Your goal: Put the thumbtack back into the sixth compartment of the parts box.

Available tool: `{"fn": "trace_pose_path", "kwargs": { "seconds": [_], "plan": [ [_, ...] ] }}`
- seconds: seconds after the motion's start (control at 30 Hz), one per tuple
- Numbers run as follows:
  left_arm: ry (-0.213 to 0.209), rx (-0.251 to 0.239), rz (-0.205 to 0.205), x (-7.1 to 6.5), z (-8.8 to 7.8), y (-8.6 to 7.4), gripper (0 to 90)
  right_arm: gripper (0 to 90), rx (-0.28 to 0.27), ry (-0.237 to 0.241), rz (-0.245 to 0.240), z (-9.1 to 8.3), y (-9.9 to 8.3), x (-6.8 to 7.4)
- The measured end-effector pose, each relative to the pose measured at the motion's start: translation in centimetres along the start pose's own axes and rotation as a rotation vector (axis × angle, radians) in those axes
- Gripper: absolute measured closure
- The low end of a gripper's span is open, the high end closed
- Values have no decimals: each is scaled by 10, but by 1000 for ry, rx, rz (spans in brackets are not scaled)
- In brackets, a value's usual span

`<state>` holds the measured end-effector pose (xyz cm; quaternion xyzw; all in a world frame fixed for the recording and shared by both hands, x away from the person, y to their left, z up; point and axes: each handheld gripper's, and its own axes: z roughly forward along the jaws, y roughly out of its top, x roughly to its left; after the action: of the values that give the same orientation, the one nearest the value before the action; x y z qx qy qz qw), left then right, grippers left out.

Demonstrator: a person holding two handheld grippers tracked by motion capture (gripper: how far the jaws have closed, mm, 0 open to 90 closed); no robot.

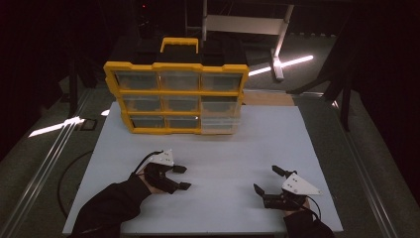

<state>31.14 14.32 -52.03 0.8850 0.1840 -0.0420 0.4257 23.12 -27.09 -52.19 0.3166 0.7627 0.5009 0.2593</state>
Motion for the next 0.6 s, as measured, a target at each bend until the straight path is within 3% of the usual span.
{"fn": "trace_pose_path", "kwargs": {
  "seconds": [0.07,0.27,0.6],
  "plan": [
    [-6,11,14,0,2,-2,421,100,1,0,0,0,0,0],
    [16,64,38,1,8,-5,509,99,1,1,0,0,0,0],
    [7,114,72,0,14,-7,684,99,0,1,0,0,0,0]
  ]
}}
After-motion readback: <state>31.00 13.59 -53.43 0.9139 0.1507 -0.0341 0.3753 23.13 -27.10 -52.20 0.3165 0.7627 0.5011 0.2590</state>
